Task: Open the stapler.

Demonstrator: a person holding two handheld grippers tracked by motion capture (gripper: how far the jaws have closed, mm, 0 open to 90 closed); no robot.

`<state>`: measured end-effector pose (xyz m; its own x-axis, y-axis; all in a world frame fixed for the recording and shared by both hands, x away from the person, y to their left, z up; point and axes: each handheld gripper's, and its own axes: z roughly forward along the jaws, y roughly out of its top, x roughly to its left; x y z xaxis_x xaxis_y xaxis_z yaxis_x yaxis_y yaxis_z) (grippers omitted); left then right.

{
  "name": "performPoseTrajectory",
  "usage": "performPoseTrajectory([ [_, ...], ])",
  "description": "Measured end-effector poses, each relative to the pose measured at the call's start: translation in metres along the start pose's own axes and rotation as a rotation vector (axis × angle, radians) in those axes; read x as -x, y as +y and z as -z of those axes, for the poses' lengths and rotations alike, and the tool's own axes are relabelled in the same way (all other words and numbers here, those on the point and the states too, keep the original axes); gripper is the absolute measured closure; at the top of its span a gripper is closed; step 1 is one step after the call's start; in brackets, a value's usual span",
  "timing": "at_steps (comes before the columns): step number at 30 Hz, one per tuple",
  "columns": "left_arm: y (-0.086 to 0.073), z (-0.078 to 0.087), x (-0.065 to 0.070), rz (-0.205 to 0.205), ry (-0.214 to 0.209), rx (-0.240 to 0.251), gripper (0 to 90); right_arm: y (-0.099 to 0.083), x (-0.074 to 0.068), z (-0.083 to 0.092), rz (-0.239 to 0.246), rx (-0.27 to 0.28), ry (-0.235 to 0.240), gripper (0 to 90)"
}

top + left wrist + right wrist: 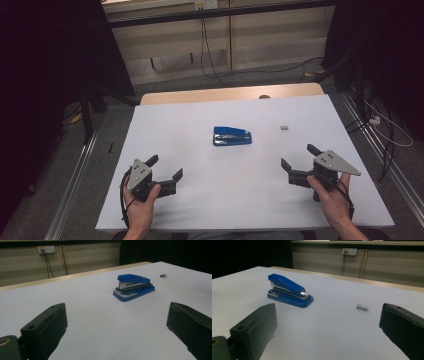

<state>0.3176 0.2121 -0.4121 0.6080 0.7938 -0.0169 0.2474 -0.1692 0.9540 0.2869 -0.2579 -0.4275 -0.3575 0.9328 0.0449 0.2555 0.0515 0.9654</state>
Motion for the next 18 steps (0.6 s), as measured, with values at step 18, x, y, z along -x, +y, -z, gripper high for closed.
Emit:
performPoseTrajectory([
  [18,-0.002,-0.015,-0.006,0.046,-0.004,-0.044,4.6,-0.002,0.002,-0.002,-0.008,-0.014,0.03,0.8],
])
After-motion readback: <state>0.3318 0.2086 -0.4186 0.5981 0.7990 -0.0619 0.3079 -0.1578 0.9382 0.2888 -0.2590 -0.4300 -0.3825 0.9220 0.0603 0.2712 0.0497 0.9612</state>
